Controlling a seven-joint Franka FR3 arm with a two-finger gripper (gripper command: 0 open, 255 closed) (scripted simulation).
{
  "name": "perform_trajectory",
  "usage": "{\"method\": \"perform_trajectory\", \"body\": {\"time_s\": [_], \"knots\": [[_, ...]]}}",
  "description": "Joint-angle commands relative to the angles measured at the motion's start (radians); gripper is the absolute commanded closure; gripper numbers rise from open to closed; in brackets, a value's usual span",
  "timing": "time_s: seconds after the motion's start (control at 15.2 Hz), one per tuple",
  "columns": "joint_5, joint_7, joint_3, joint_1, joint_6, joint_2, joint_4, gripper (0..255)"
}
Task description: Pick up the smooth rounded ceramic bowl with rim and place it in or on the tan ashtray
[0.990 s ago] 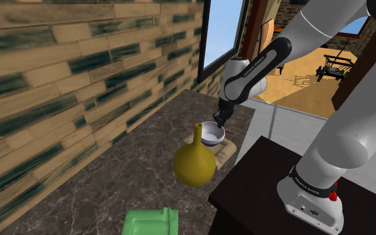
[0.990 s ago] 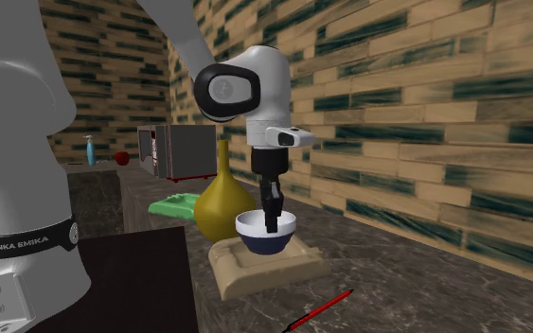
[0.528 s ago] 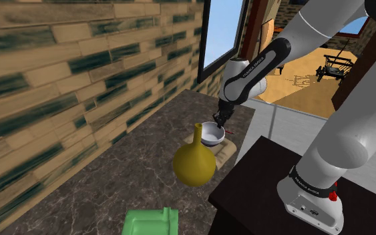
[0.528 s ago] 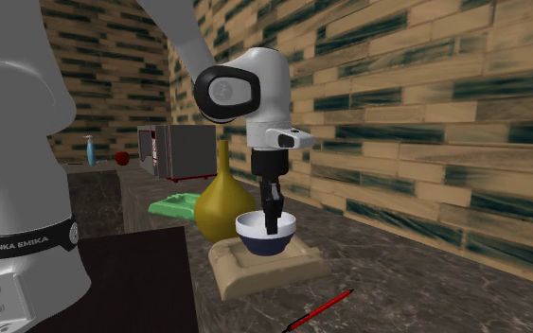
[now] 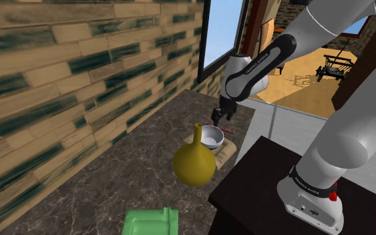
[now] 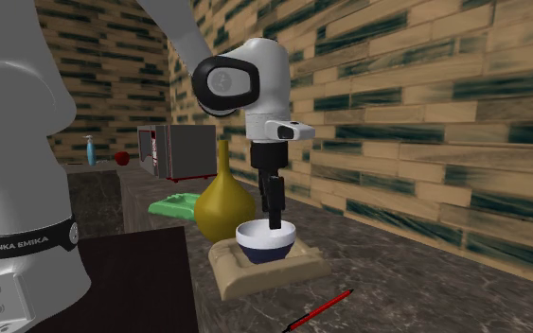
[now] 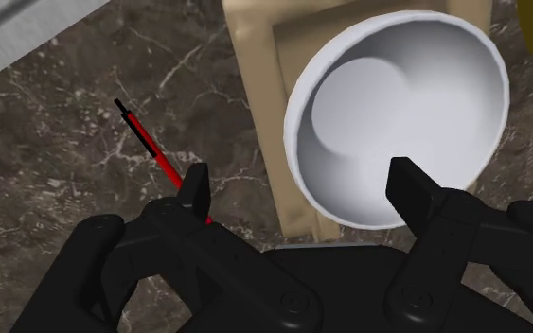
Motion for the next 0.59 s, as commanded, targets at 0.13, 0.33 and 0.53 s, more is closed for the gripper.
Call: {"method": "perform_trajectory", "body": {"time_s": [0.13, 0.33, 0.53], "knots": [[-0.014, 0.015, 0.004, -0.002, -0.114, -0.093, 0.020, 0], [-0.014, 0.015, 0.004, -0.002, -0.114, -0.093, 0.020, 0], [-0.014, 0.015, 0.004, -0.002, -0.114, -0.093, 0.020, 0]]}}
